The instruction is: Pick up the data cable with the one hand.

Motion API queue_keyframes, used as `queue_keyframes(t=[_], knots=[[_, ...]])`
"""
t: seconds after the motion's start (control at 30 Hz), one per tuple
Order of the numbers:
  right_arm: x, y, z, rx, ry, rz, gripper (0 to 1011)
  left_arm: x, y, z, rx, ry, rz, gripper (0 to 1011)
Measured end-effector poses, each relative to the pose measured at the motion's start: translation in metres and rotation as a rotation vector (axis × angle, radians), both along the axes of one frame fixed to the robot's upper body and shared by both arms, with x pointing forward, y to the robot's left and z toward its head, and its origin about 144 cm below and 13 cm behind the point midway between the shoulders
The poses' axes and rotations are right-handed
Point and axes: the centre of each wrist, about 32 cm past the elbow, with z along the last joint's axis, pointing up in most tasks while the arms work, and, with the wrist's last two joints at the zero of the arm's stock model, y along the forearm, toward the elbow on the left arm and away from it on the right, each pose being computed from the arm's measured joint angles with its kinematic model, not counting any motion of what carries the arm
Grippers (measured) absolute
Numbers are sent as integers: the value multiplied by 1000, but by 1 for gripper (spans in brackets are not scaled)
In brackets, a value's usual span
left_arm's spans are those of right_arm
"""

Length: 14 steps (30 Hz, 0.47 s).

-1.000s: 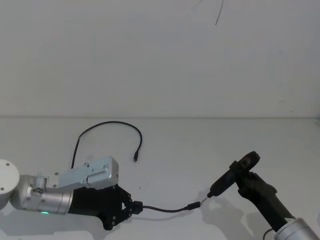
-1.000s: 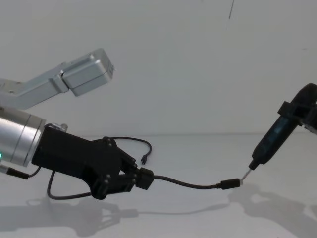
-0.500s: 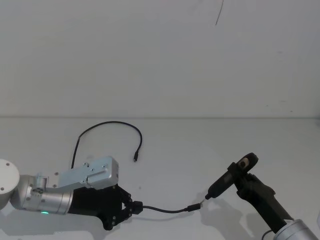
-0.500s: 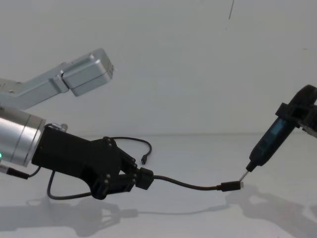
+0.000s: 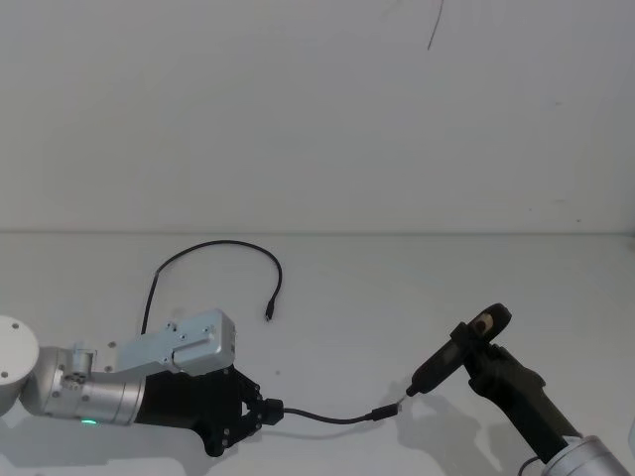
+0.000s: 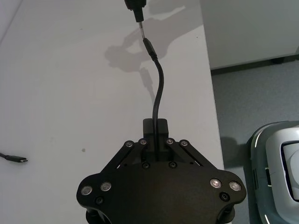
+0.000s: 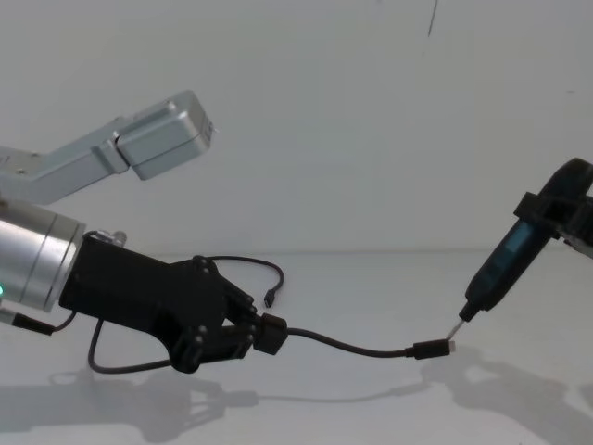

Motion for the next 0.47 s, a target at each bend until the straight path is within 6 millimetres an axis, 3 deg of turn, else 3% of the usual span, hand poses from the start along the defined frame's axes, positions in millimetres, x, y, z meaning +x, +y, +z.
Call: queue_keyframes(t=[0.47], knots=[[0,0,0,1,0,1,263,0,0,0,0,0,0,48]])
